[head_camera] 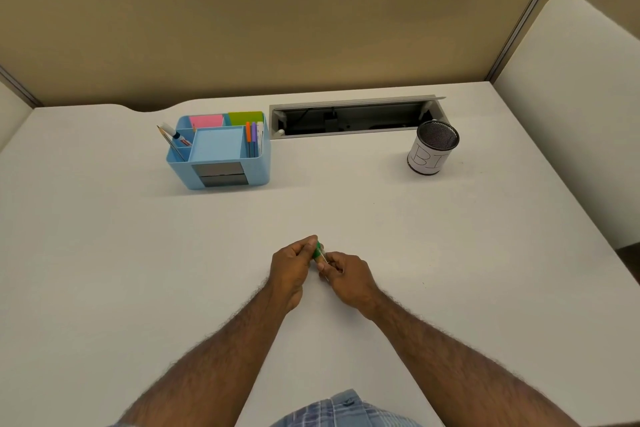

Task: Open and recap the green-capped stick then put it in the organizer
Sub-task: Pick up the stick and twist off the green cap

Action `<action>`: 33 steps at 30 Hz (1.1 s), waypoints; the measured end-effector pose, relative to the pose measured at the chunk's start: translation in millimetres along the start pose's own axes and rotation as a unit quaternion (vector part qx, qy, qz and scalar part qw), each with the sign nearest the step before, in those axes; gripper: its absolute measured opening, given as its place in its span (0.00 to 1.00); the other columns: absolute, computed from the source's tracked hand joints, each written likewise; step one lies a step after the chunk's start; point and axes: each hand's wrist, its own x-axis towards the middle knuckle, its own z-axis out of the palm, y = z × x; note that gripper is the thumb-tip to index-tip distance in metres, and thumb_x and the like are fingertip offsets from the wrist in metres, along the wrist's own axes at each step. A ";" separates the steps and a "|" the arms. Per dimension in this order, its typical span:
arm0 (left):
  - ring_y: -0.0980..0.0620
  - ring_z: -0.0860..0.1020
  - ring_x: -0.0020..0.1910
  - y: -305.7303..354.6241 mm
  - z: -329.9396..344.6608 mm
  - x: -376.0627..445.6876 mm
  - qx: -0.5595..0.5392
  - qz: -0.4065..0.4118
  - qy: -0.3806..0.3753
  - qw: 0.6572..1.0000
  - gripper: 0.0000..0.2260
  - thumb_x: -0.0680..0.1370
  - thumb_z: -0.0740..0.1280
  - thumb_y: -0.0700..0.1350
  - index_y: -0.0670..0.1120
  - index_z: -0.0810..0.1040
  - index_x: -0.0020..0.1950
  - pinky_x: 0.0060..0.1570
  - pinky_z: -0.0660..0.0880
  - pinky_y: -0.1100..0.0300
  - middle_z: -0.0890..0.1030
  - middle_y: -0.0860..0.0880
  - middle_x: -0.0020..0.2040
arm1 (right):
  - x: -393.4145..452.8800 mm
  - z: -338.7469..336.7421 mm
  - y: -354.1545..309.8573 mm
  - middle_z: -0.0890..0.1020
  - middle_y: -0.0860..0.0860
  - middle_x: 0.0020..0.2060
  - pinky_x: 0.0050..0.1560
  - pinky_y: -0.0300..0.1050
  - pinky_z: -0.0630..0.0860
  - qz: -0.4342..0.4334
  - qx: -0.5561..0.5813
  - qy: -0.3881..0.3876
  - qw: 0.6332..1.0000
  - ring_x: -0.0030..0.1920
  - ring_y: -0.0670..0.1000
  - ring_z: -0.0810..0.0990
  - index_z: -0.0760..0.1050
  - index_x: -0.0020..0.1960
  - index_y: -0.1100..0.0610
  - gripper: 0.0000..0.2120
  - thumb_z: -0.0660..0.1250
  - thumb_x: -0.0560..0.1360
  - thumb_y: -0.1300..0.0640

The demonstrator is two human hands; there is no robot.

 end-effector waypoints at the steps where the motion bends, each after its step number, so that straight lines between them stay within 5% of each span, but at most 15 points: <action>1: 0.47 0.79 0.53 -0.2 -0.4 -0.2 -0.003 0.001 -0.003 1.000 0.12 0.77 0.67 0.41 0.39 0.80 0.59 0.54 0.73 0.59 0.83 0.40 0.54 | 0.1 0.0 -0.2 0.85 0.56 0.40 0.46 0.51 0.77 0.000 -0.004 0.000 1.000 0.42 0.56 0.81 0.79 0.44 0.58 0.12 0.64 0.77 0.51; 21: 0.52 0.80 0.43 0.4 5.4 4.7 -0.045 -0.018 0.035 0.998 0.12 0.75 0.70 0.41 0.38 0.81 0.56 0.33 0.76 0.72 0.83 0.40 0.51 | 4.6 -0.4 2.8 0.84 0.59 0.40 0.41 0.46 0.73 -0.010 -0.017 0.004 1.000 0.37 0.50 0.76 0.79 0.43 0.61 0.14 0.64 0.78 0.51; 33: 0.49 0.79 0.51 -0.8 3.1 7.0 -0.046 -0.025 0.037 0.998 0.13 0.75 0.70 0.41 0.38 0.81 0.57 0.47 0.75 0.64 0.83 0.42 0.54 | 4.8 0.9 4.4 0.85 0.53 0.39 0.40 0.43 0.73 -0.008 -0.024 0.007 1.000 0.37 0.51 0.79 0.80 0.42 0.56 0.12 0.64 0.77 0.50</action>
